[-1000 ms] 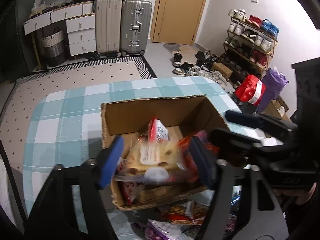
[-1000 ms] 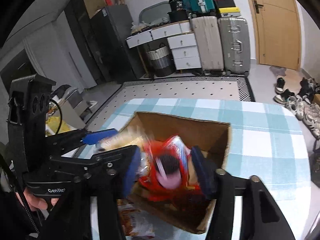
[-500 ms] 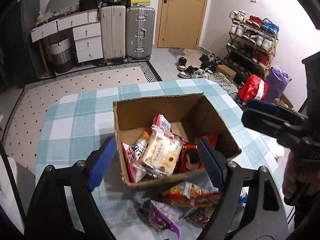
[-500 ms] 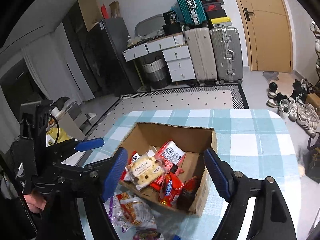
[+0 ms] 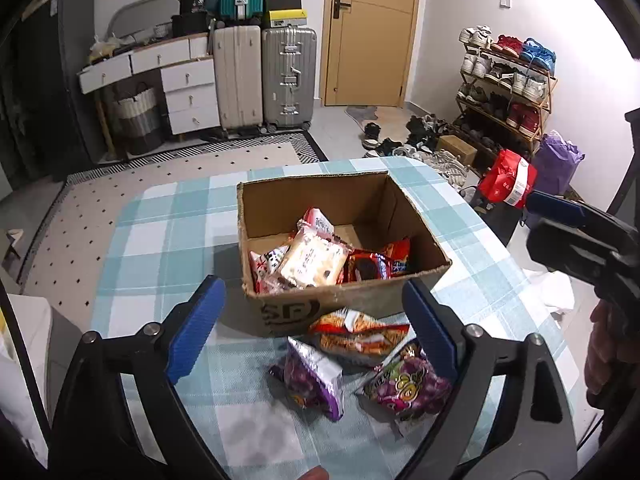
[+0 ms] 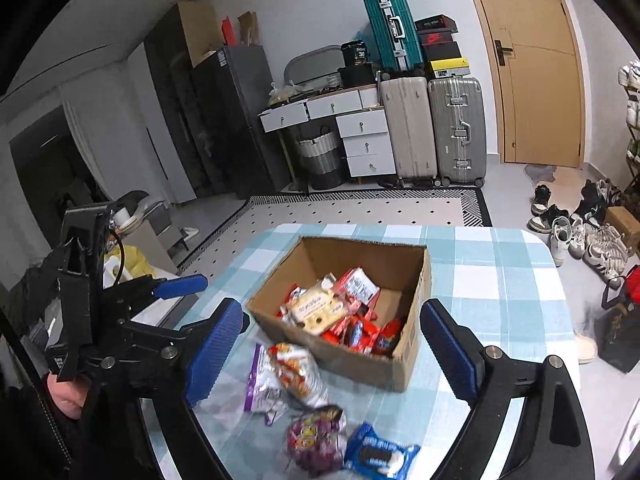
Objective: Organize snacks
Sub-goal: 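Withdraw both tools from the box back toward the snack pile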
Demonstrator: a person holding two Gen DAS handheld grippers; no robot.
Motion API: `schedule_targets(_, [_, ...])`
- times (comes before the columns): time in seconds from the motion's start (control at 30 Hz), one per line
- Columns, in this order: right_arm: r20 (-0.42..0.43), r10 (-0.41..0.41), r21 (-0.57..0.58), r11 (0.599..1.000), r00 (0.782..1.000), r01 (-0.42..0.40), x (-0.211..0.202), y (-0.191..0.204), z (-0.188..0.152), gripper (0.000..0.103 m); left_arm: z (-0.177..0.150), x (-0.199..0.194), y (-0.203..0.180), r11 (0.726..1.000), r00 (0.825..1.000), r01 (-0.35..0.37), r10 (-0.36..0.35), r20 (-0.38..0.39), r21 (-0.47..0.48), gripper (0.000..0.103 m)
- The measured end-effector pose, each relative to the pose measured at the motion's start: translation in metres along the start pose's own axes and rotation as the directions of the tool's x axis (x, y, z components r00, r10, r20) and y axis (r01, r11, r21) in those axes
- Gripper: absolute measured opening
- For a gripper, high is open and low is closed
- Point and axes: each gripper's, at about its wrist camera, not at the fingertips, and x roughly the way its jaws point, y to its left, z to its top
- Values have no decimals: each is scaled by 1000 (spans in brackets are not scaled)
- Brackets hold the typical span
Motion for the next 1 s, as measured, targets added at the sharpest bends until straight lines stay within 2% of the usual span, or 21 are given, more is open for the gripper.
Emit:
schedule_targets(0.13, [5, -8, -19, 1000, 1000, 8, -16, 6, -15, 96, -12, -16, -5, 1000, 1000, -8, 8, 16, -13, 102])
schedule_targets(0.43, [25, -3, -20, 1000, 1000, 3, -39, 14, -45, 100, -31, -38, -20, 1000, 999, -14, 14, 37, -19, 102])
schedule_targets(0.8, [61, -61, -46, 997, 996, 64, -63, 20, -84, 101, -71, -45, -35, 999, 998, -15, 17, 62, -44, 102])
schedule_targets(1.0, [51, -108, -36, 993, 993, 110, -64, 16, -111, 102, -95, -45, -39, 996, 993, -74, 77, 85, -39, 102])
